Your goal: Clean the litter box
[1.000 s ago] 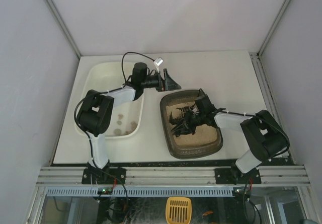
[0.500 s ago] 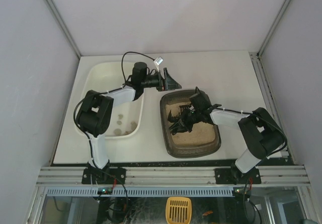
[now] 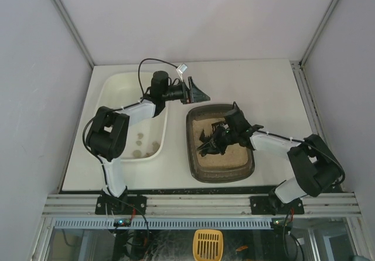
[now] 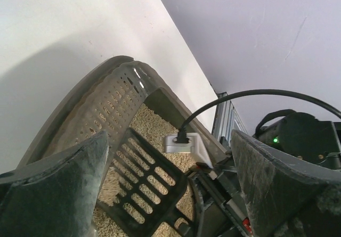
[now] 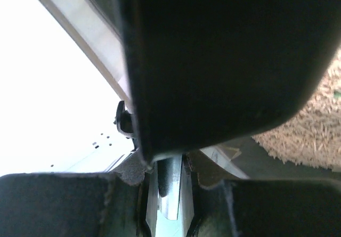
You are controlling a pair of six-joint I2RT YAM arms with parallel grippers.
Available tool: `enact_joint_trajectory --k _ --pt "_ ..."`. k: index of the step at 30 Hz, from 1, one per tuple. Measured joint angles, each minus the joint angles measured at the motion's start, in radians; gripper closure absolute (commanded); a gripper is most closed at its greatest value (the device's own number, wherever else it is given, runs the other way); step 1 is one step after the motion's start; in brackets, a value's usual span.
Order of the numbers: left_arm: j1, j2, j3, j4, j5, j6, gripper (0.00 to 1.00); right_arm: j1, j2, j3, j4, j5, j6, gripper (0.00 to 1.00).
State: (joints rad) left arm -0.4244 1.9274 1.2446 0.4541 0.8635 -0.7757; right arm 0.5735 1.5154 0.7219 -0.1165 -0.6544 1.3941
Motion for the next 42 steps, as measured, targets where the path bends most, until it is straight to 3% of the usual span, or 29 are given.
enact_joint_trajectory --k 10,18,24,36,42 --pt "0.010 -0.002 -0.049 0.050 -0.019 -0.064 0.00 -0.002 -0.077 0.004 -0.146 0.000 0.046 1.00" --pt "0.015 0.018 -0.079 0.214 -0.020 -0.249 0.00 -0.001 0.028 0.099 -0.187 -0.003 0.045 1.00" --pt "0.019 0.018 -0.085 0.259 -0.019 -0.288 0.00 -0.001 0.083 0.160 -0.188 0.003 0.045 1.00" --pt "0.045 0.018 -0.085 0.293 -0.003 -0.314 0.00 0.005 0.125 0.182 -0.127 0.022 0.056 1.00" --pt "0.045 0.018 -0.085 0.294 0.005 -0.317 0.00 0.011 0.103 0.085 0.050 0.036 0.122 1.00"
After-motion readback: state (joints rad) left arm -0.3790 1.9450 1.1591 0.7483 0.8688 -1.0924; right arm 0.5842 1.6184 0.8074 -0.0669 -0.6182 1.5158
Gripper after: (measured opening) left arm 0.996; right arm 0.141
